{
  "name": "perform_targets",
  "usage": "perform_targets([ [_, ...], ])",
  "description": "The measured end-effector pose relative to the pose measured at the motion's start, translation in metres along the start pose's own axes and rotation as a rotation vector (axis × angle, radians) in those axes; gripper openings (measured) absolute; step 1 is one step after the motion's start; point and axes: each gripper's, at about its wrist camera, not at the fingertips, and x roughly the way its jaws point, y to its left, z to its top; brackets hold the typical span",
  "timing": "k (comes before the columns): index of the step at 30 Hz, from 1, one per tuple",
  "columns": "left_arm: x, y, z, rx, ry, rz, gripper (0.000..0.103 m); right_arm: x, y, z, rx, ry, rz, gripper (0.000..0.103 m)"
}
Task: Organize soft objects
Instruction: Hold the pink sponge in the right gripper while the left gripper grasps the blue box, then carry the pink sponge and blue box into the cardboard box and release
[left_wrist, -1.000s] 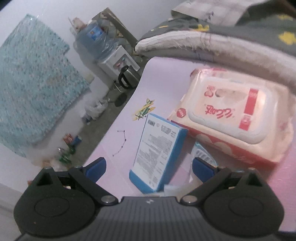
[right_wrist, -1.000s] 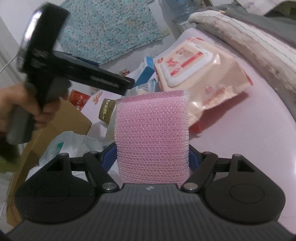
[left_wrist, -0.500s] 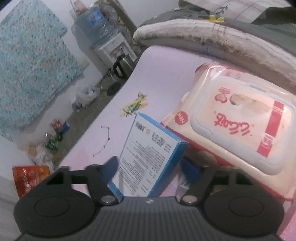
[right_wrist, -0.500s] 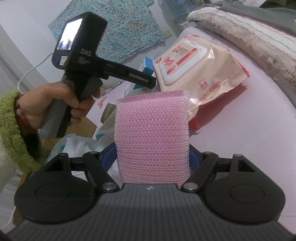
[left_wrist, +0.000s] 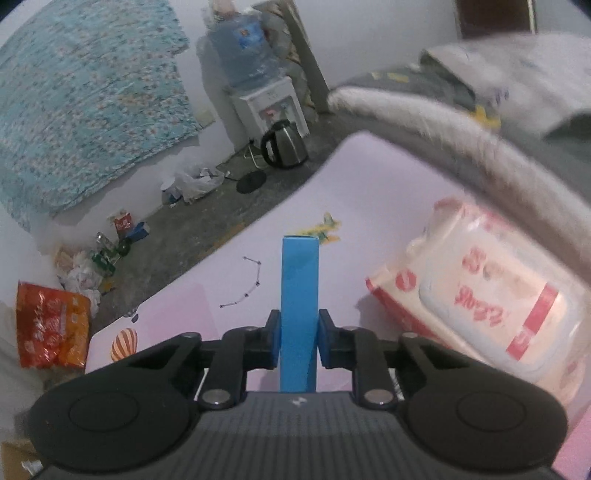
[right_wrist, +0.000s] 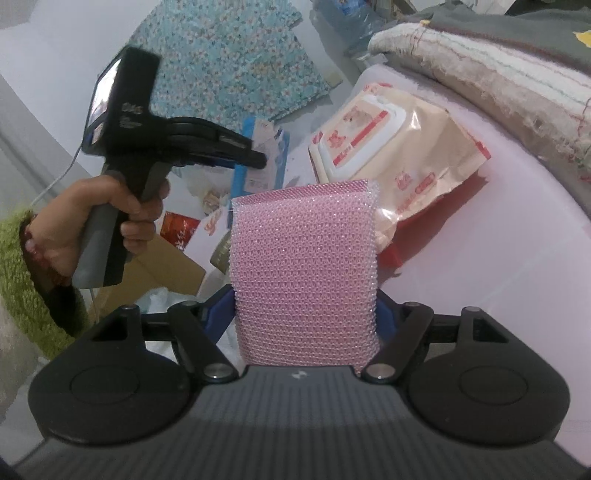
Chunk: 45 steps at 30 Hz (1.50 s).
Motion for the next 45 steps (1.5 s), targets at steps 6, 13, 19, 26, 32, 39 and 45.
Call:
perform_targets([
  [6, -0.056, 0.018, 0.002, -0.049, -0.096, -0.022, 0.02, -0.023, 0.017, 0.004, -0.021, -0.056, 0.005, 0.073],
  [13, -0.15, 0.042, -0.011, -0.09, -0.215, -0.093, 0.02, -0.059, 0.04, 0.004, -0.012, -0.112, 0.013, 0.073],
  [19, -0.244, 0.07, -0.055, -0.125, -0.3, -0.207, 0.02, -0.103, 0.074, -0.01, -0.012, -0.152, 0.077, 0.073],
  [26, -0.332, 0.122, -0.13, -0.205, -0.404, -0.211, 0.02, -0.132, 0.132, -0.033, -0.07, -0.129, 0.193, 0.073],
  [32, -0.371, 0.181, -0.196, -0.348, -0.398, -0.111, 0.02, -0.129, 0.188, -0.051, -0.117, -0.041, 0.346, 0.073],
  [39, -0.35, 0.238, -0.266, -0.482, -0.27, -0.11, 0.02, -0.097, 0.252, -0.073, -0.182, 0.112, 0.409, 0.073],
  [45, -0.264, 0.266, -0.299, -0.541, -0.035, -0.237, 0.02, -0.084, 0.292, -0.094, -0.22, 0.191, 0.396, 0.074],
])
